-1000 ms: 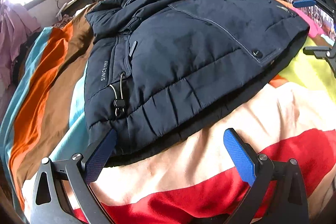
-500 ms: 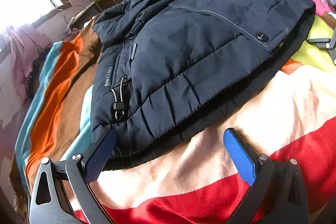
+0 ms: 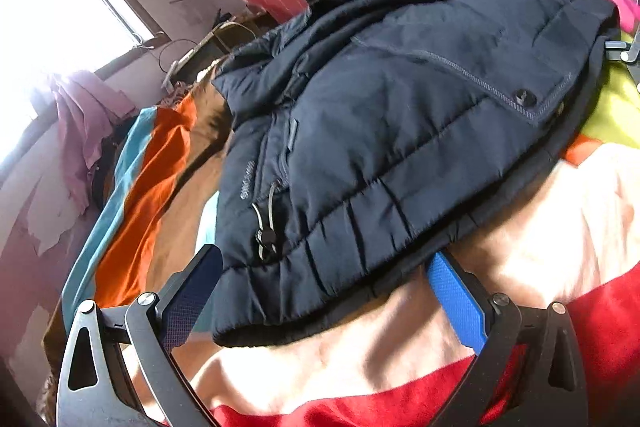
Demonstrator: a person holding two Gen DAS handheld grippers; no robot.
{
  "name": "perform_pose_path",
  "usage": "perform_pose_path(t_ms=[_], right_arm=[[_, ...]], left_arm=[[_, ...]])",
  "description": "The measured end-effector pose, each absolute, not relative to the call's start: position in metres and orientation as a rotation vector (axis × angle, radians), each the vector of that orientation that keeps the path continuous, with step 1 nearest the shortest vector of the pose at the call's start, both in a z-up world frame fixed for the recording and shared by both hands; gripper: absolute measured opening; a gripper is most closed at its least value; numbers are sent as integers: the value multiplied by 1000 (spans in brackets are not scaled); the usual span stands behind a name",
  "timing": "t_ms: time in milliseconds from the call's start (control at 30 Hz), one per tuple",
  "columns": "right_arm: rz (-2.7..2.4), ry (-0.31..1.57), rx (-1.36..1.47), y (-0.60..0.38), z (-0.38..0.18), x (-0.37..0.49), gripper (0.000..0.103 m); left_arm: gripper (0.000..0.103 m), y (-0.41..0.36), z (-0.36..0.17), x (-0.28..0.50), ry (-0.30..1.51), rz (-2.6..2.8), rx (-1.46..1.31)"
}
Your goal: Fold large clothes
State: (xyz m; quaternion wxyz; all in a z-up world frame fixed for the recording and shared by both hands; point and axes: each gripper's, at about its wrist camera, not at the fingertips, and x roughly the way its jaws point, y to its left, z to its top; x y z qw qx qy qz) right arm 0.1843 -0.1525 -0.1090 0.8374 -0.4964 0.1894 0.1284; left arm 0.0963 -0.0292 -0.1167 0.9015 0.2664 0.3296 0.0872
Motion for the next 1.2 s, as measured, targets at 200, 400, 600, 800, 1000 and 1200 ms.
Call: perform_pose_path(t_ms=[200,400,600,800,1000,1200], right_arm=[[347,399,-953,-153,-92,183,44],[363,359,-924,-142,-88,167,19],[370,346,-826,-145,-75,168,13],[356,322,-754,-146,-65,166,11],[332,299,-642,-152,-48,171,9],[310,276,-488,-146,-6,206,8]], left_arm=[[80,-31,-102,91,641,141,525],[57,-37,-100,88,647,98,516],[15,-41,-95,88,655,46,472],[6,-37,-66,96,614,35,359],[4,-37,-26,108,529,42,314],[3,-33,27,141,420,35,344]])
